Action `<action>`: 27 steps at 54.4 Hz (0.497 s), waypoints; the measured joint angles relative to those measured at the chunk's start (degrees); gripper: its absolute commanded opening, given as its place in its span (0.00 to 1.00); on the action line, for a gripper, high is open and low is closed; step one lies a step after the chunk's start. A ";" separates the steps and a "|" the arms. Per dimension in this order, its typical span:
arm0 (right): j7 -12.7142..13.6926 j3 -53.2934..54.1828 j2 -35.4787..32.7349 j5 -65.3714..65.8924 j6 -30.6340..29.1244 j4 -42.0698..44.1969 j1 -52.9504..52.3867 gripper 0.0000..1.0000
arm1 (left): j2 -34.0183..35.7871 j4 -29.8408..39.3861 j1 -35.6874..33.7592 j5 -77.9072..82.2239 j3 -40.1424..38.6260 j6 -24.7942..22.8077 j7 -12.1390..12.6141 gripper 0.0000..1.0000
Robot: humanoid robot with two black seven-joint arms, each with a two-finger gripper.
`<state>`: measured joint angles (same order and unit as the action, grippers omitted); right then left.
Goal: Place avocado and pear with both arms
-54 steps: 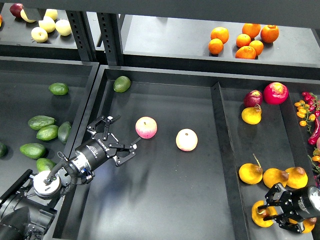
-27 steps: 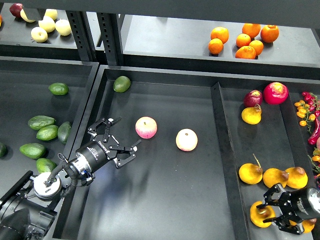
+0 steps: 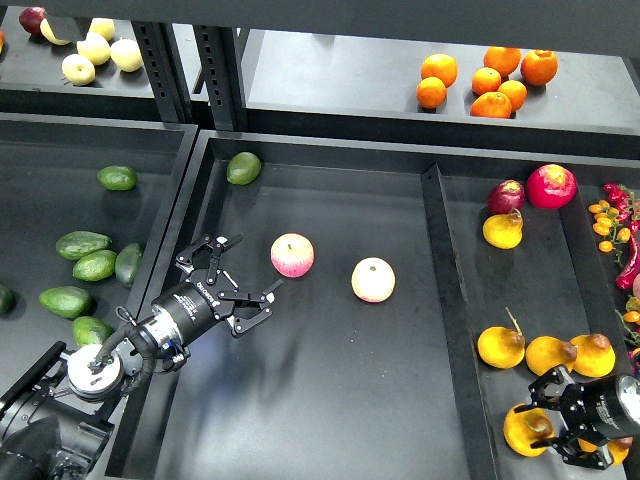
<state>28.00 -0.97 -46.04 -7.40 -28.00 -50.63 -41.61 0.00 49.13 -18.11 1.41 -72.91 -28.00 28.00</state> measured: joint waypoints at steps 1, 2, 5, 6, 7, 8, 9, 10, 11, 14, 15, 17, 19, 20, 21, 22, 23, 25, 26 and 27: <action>0.00 0.00 -0.27 -0.04 0.00 -0.15 -0.13 0.99 | 0.00 0.00 0.00 0.00 0.01 0.00 0.00 0.99; 0.00 0.00 -0.53 -0.06 0.00 -0.30 -0.26 0.99 | 0.00 0.00 0.00 0.00 0.02 0.00 0.00 0.99; 0.00 0.00 -1.57 -0.25 0.00 -0.86 -0.75 0.99 | 0.00 0.00 0.01 0.00 0.05 0.00 0.00 0.99; 0.00 0.00 -1.74 -0.28 0.00 -0.95 -0.83 0.99 | 0.00 0.00 0.02 0.00 0.05 0.00 0.00 0.99; 0.00 0.00 -1.92 -0.32 0.00 -1.04 -0.91 0.99 | 0.00 0.00 0.03 0.00 0.05 0.00 0.00 0.99; 0.00 0.00 -2.19 -0.39 0.00 -1.20 -1.07 0.99 | 0.00 0.00 0.05 0.00 0.05 0.00 0.00 0.99; 0.00 0.00 -2.40 -0.47 0.00 -1.32 -1.21 0.99 | 0.00 0.00 0.06 0.00 0.05 0.00 0.00 0.99; 0.00 0.00 -2.67 -0.61 0.00 -1.49 -1.43 0.99 | 0.00 0.00 0.07 0.00 0.05 0.00 0.00 0.99; 0.00 0.01 -2.86 -0.74 0.00 -1.63 -1.63 0.99 | 0.00 0.00 0.07 0.00 0.05 0.00 0.00 0.99; 0.01 0.13 -3.52 -1.39 0.00 -2.20 -2.56 0.99 | 0.00 0.00 0.08 0.00 0.05 0.00 0.00 0.99; 0.01 0.27 -3.77 -1.70 0.00 -2.39 -3.00 0.99 | 0.00 0.00 0.08 0.00 0.05 0.00 0.00 0.99; 0.01 0.63 -4.15 -2.38 0.00 -2.72 -3.87 0.99 | 0.00 0.00 0.08 0.00 0.05 0.00 0.00 0.99; 0.00 1.11 -4.51 -3.23 0.00 -3.08 -4.73 0.99 | 0.00 0.00 0.09 0.00 0.05 0.00 0.00 0.99; 0.00 1.34 -4.68 -3.66 0.00 -3.29 -5.06 0.99 | 0.00 0.00 0.09 0.00 0.06 0.00 0.00 0.99; 0.01 1.51 -4.84 -4.04 0.00 -3.50 -5.29 0.99 | 0.00 0.00 0.09 0.00 0.08 0.00 0.00 0.99; 0.01 1.69 -5.04 -4.48 0.00 -3.73 -5.51 0.99 | 0.00 -0.02 0.09 0.00 0.13 0.00 0.00 0.99; 0.01 1.81 -5.18 -4.77 0.00 -3.88 -5.64 0.99 | 0.00 -0.04 0.09 0.00 0.19 0.00 0.00 0.99; 0.01 2.12 -5.48 -5.38 0.00 -4.16 -5.92 0.99 | 0.00 -0.10 0.09 0.00 0.39 0.00 0.00 0.99; 0.01 2.28 -5.58 -5.63 0.00 -4.25 -6.05 0.99 | 0.00 -0.13 0.09 0.00 0.46 0.00 0.00 0.99; 0.01 2.52 -5.69 -5.94 0.00 -4.35 -6.24 0.99 | 0.00 -0.18 0.09 0.00 0.54 0.00 0.00 0.99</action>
<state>28.01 1.55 -51.73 -13.34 -28.00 -54.98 -47.85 0.00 48.96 -18.02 1.41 -72.37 -28.00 28.00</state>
